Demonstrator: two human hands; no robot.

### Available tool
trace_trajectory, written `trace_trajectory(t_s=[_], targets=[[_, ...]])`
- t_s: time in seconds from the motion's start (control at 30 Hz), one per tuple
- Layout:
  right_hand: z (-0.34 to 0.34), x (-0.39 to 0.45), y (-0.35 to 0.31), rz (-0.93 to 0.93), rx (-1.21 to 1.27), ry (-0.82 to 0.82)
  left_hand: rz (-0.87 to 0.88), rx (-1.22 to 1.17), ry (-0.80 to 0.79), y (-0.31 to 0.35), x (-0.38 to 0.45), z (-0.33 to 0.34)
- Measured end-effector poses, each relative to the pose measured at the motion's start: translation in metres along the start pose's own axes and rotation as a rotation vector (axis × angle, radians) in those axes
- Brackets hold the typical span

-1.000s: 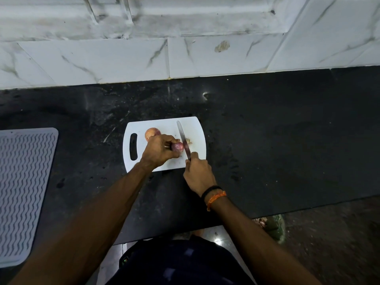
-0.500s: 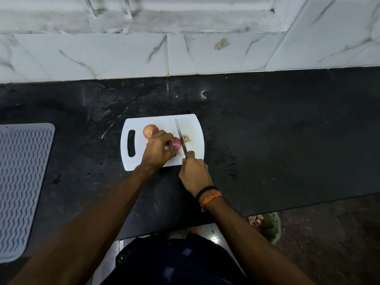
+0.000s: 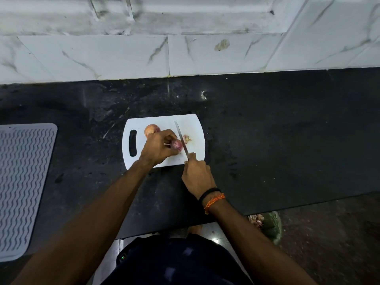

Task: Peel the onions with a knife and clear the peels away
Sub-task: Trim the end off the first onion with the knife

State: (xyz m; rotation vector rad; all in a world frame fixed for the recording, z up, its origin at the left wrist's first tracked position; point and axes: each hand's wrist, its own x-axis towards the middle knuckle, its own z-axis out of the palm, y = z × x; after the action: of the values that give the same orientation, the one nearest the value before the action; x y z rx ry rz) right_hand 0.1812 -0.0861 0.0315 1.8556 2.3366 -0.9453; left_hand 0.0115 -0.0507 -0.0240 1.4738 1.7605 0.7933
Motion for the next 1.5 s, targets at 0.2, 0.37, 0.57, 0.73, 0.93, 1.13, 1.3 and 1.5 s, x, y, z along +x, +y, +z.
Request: trace_trajectory(t_s=[0.2, 0.37, 0.57, 0.73, 0.93, 1.13, 1.3, 1.5], targets=[[-0.006, 0.01, -0.005, 0.03, 0.056, -0.023, 0.032, 0.026, 0.045, 0.001, -0.003, 0.007], [-0.002, -0.002, 0.002, 0.053, 0.032, -0.049, -0.019, -0.007, 0.035, -0.001, -0.002, 0.008], [-0.011, 0.017, -0.009, 0.028, 0.049, -0.066, 0.031, 0.011, 0.067, -0.003, -0.004, 0.011], [-0.003, -0.002, -0.004, 0.055, 0.032, -0.048, 0.025, -0.017, 0.085, -0.003, -0.005, 0.01], [-0.01, 0.017, -0.011, 0.055, 0.071, -0.066, 0.077, -0.001, 0.116, -0.003, -0.009, 0.013], [-0.007, 0.009, -0.005, 0.061, 0.037, -0.062, 0.102, 0.107, 0.098, -0.008, -0.009, 0.014], [-0.009, 0.017, -0.01, 0.033, 0.045, -0.049, 0.116, 0.264, 0.144, -0.002, 0.001, 0.016], [-0.007, 0.011, -0.002, 0.047, 0.012, -0.009, 0.142, 0.089, 0.023, -0.002, 0.001, 0.005]])
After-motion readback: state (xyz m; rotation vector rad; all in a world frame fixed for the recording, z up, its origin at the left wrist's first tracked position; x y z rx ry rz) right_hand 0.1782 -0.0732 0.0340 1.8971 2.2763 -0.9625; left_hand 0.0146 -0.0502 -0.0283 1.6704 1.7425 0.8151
